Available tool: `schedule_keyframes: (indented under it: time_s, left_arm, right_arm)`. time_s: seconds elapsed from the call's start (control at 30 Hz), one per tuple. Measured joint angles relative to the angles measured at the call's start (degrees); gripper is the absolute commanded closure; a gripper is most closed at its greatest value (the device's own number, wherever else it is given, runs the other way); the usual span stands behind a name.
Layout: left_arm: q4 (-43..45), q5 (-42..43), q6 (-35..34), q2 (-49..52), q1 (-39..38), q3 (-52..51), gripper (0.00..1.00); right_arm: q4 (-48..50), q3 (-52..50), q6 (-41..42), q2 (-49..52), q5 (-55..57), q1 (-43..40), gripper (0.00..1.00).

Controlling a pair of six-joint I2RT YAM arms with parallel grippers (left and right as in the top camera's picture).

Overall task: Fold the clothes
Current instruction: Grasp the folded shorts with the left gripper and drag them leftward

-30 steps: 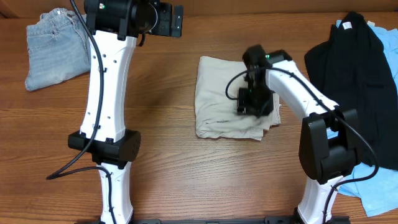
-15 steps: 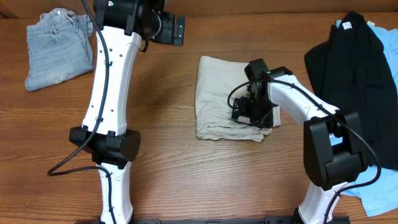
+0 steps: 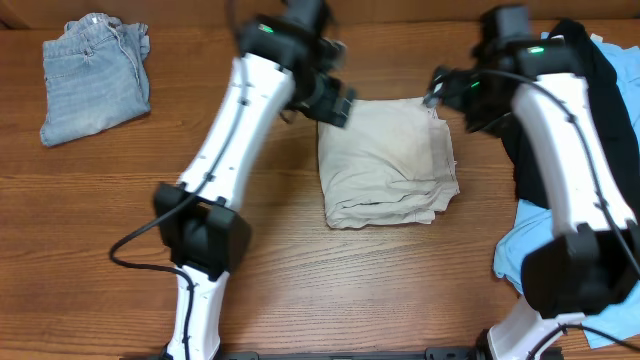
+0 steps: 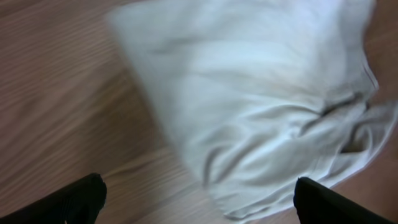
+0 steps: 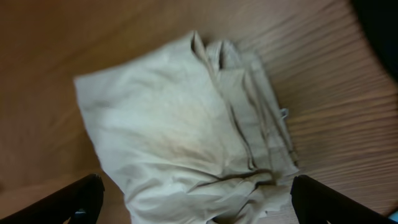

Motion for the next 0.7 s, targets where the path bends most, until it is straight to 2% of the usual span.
schedule_keyframes:
  time_s: [0.3, 0.43, 0.7]
  left_arm:
    - [7.2, 0.6, 10.7, 0.0, -8.8, -16.1, 0.00]
    - [11.4, 0.1, 15.3, 0.0, -9.2, -21.5, 0.00]
    - [16.2, -7.9, 18.2, 0.0, -8.0, -29.8, 0.00]
  right_arm:
    - [-3.0, 1.1, -0.9, -0.7, 0.5, -5.5, 0.00]
    - [-3.1, 1.1, -1.2, -0.7, 0.5, -5.5, 0.00]
    - [-3.3, 1.1, -1.3, -0.7, 0.5, -5.5, 0.00]
